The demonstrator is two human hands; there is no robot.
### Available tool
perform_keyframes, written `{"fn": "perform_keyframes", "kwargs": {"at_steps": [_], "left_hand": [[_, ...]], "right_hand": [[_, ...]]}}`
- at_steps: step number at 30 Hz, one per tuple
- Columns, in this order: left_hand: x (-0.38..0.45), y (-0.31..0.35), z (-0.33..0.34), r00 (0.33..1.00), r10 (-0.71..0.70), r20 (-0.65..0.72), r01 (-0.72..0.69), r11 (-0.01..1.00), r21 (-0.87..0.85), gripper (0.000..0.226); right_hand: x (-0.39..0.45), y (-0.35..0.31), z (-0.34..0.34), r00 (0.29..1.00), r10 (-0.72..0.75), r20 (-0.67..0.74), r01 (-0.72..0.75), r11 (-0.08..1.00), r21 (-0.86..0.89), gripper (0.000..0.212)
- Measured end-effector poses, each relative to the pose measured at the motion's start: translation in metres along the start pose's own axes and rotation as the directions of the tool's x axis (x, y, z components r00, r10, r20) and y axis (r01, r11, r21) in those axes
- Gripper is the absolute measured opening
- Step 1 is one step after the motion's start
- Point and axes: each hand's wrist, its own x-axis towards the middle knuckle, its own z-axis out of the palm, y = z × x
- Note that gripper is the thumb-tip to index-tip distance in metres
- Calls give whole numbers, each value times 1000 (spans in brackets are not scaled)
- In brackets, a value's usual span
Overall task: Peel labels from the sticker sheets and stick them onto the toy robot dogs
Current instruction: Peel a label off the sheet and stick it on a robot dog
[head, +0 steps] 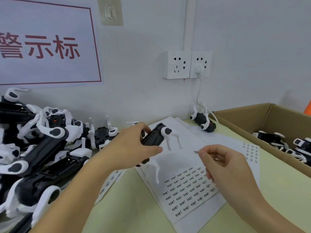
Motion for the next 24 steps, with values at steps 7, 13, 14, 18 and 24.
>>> {"fn": "perform_keyframes", "kwargs": {"at_steps": [7,13,14,18,24], "left_hand": [[-1,11,28,972,-64,228,160,888,-431,54],[-6,18,51,939,97,330,78,874,-480,57],[-7,17,53,933,114,340,67,876,-478,57],[-8,16,57,924,161,346,38,862,-505,60],[-6,15,61,944,158,291,5,872,-490,66]], "right_hand": [[-16,-26,0,972,-189,140,187,982,23,15],[-12,-29,-4,978,-143,153,154,986,-60,21],[-11,-29,-5,980,-131,148,144,987,-77,21],[-8,-27,-8,989,-70,127,88,986,-142,22],[-7,-26,-9,992,-31,122,55,977,-204,24]]}}
